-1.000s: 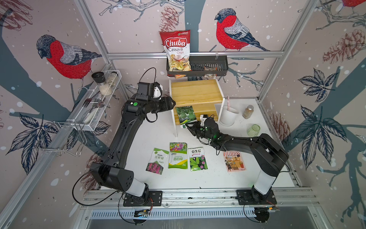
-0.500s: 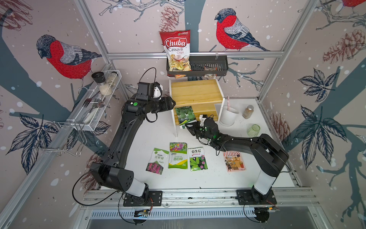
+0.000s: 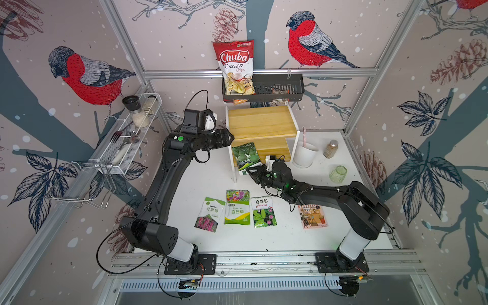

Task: Take the seed bag off the shelf
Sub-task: Pick up the seed packet from the shelf.

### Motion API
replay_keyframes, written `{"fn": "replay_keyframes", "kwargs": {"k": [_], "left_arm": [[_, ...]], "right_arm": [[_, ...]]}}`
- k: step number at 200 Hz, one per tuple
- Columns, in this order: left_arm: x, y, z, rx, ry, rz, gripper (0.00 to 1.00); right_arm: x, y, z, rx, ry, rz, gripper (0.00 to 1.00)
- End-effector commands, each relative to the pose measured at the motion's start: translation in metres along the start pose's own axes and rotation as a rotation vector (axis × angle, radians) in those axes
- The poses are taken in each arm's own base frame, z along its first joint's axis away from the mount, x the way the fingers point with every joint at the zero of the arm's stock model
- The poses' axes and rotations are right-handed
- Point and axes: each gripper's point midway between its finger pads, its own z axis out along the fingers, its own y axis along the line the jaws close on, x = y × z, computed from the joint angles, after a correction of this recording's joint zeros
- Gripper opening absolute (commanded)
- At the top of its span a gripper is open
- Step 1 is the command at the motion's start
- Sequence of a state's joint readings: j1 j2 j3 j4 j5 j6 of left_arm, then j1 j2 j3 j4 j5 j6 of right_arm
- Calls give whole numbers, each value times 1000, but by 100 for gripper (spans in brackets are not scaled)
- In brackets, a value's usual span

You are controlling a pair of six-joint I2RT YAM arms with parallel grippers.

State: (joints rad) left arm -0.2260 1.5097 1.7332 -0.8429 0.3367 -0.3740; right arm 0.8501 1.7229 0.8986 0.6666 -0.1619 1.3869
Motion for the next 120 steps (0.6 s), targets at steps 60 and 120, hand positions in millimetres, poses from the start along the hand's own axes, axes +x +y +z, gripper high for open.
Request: {"fn": "replay_keyframes", "kwargs": {"k": [60,120], "left_arm": [[2,4,-5,-25,-2,4,76],[2,4,-6,-24,-3,5,76]], "right_arm": [[-4,7,-6,-6,-25,4,3],[1,9,-27,-1,-25,-3,0]]}}
